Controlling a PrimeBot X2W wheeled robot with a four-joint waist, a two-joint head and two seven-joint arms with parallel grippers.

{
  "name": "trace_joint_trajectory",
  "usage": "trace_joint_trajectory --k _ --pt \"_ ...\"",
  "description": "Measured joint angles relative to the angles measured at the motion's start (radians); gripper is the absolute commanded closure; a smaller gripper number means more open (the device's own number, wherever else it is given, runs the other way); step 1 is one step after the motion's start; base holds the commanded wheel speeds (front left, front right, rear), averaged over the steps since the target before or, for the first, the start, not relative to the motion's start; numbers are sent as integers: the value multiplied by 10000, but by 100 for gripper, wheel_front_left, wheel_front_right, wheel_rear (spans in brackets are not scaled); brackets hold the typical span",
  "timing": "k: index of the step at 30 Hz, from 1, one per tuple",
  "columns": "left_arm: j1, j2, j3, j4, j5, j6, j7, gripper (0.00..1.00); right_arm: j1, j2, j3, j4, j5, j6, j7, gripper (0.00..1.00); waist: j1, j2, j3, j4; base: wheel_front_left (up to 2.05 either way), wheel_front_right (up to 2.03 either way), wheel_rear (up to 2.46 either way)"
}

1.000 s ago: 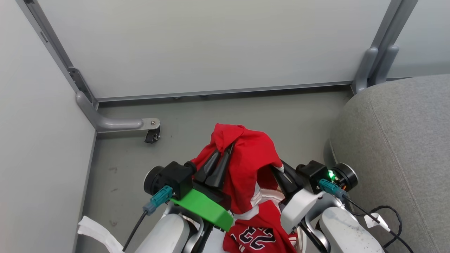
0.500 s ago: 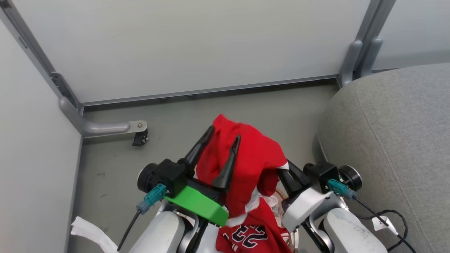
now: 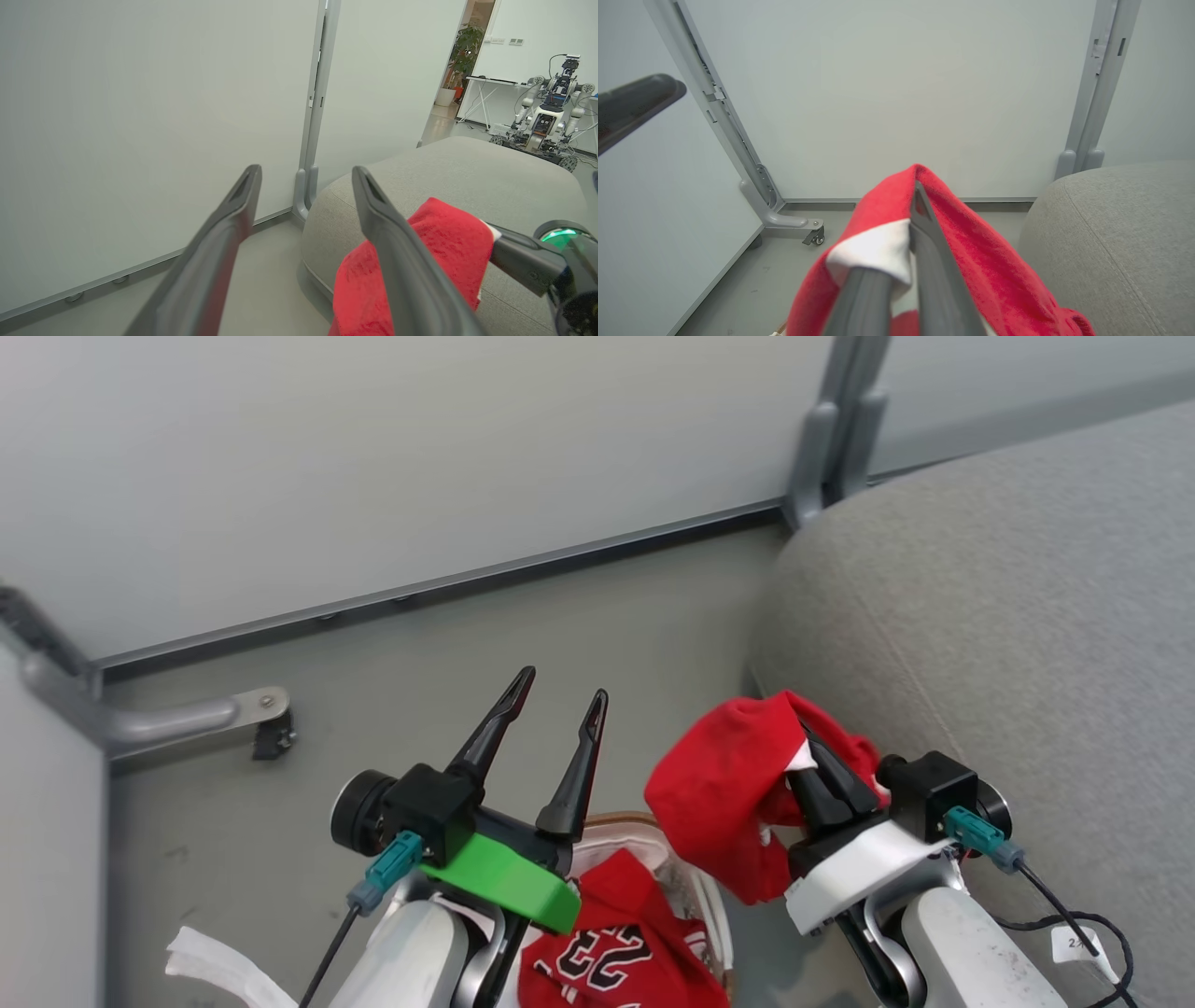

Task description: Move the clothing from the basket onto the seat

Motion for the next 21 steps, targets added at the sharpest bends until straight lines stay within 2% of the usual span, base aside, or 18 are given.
trace_joint_trajectory --k 12,21 --pt "305 29 290 -111 245 -2 0 0 156 8 -416 -428 290 0 2 100 0 0 287 -2281 0 0 0" --pt "327 134 -35 -142 318 -2 0 0 54 -6 -688 -704 322 0 0 100 0 0 581 -3712 0 0 0"
